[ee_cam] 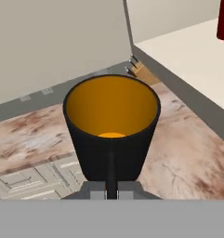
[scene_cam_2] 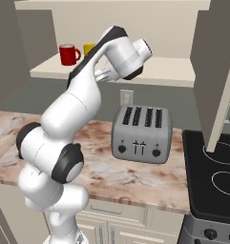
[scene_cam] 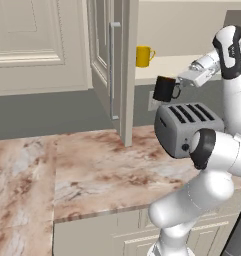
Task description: Pick the mug on the counter and place it in the cabinet with the handle facing the right, like the mugs already inside.
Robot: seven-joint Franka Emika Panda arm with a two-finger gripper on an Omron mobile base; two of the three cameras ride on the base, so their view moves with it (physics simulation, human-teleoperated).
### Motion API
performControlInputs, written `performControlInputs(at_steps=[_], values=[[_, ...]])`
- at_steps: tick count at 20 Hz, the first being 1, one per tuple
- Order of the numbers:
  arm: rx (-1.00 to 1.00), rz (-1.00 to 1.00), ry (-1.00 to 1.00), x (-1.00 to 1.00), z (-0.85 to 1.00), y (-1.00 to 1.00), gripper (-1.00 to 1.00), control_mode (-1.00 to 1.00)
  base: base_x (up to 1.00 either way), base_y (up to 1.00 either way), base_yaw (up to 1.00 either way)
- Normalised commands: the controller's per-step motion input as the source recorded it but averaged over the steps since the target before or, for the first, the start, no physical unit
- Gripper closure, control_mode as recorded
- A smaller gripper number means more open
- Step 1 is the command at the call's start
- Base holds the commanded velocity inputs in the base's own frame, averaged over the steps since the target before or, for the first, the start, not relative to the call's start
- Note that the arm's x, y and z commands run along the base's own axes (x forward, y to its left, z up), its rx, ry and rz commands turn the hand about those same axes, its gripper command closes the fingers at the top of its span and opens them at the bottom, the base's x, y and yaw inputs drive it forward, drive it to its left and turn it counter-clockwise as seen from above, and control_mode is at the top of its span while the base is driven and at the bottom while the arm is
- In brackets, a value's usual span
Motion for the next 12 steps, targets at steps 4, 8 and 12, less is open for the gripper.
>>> performControlInputs(at_steps=[4, 8, 12], values=[[-0.01, 0.06, -0.16, 0.22, 0.30, -0.09, 1.00, -1.00, 0.00, 0.00, 0.00], [0.00, 0.05, -0.18, 0.03, 0.45, -0.01, 1.00, -1.00, 0.00, 0.00, 0.00], [0.00, 0.02, -0.16, 0.16, 0.36, 0.00, 1.00, -1.00, 0.00, 0.00, 0.00]])
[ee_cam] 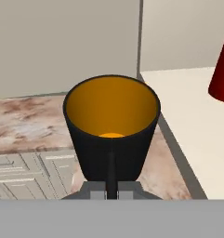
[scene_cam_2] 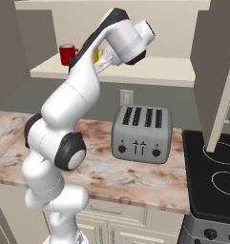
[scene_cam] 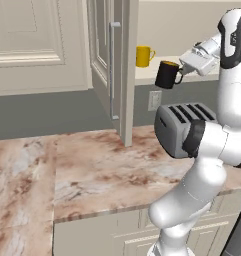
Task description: Pick the mug on the counter and place it in the cabinet with the handle facing the right, like the mugs already inside.
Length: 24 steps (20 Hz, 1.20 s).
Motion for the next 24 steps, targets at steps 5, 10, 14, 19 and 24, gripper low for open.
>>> performControlInputs(at_steps=[5, 10, 14, 19, 24], values=[[0.00, 0.01, -0.16, 0.21, 0.26, -0.04, 1.00, -1.00, 0.00, 0.00, 0.00], [0.00, -0.05, -0.11, 0.23, 0.01, -0.21, 1.00, -1.00, 0.00, 0.00, 0.00], [0.00, -0.10, -0.07, 0.15, 0.00, -0.21, 1.00, -1.00, 0.00, 0.00, 0.00], [0.00, -0.13, 0.00, 0.28, 0.00, -0.13, 1.00, -1.00, 0.00, 0.00, 0.00], [0.00, -0.14, 0.03, 0.40, 0.00, -0.06, 1.00, -1.00, 0.00, 0.00, 0.00]])
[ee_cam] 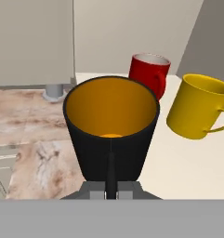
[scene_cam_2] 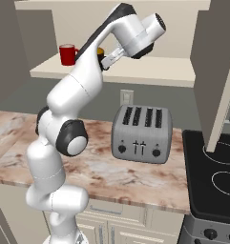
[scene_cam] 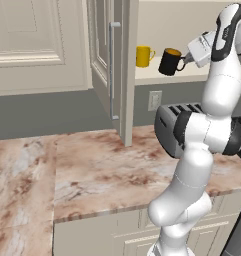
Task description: Pick the mug on the counter and place it in the cabinet with the handle facing the right, like the mugs already inside.
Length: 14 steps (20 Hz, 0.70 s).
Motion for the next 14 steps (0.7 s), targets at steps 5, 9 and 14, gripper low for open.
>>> performControlInputs(at_steps=[5, 9, 14], values=[[0.00, -0.09, 0.04, 0.34, 0.00, -0.01, 1.00, -1.00, 0.00, 0.00, 0.00], [-0.01, -0.04, 0.01, 0.20, -0.01, 0.00, 1.00, -1.00, 0.00, 0.00, 0.00], [-0.01, 0.01, 0.00, 0.12, -0.01, 0.03, 1.00, -1.00, 0.00, 0.00, 0.00]])
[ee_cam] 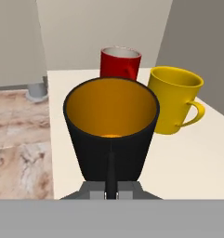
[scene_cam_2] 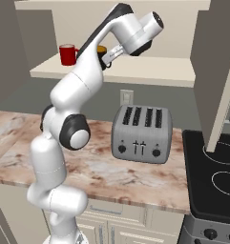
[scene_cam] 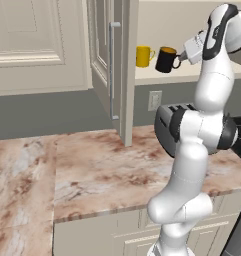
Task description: Pick the mug on the counter and place it in the cabinet with the handle facing the right, like the mugs already inside.
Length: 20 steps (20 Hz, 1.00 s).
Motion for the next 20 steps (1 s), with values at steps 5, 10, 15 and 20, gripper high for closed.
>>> performControlInputs(at_steps=[5, 10, 15, 20], values=[[-0.01, 0.05, 0.00, 0.08, 0.00, 0.09, 1.00, -1.00, 0.00, 0.00, 0.00], [0.00, 0.09, 0.01, 0.19, 0.00, 0.04, 1.00, -1.00, 0.00, 0.00, 0.00], [0.00, 0.03, 0.00, 0.02, 0.00, 0.06, 1.00, -1.00, 0.00, 0.00, 0.00], [0.00, 0.01, 0.00, 0.01, -0.01, 0.06, 1.00, -1.00, 0.00, 0.00, 0.00]])
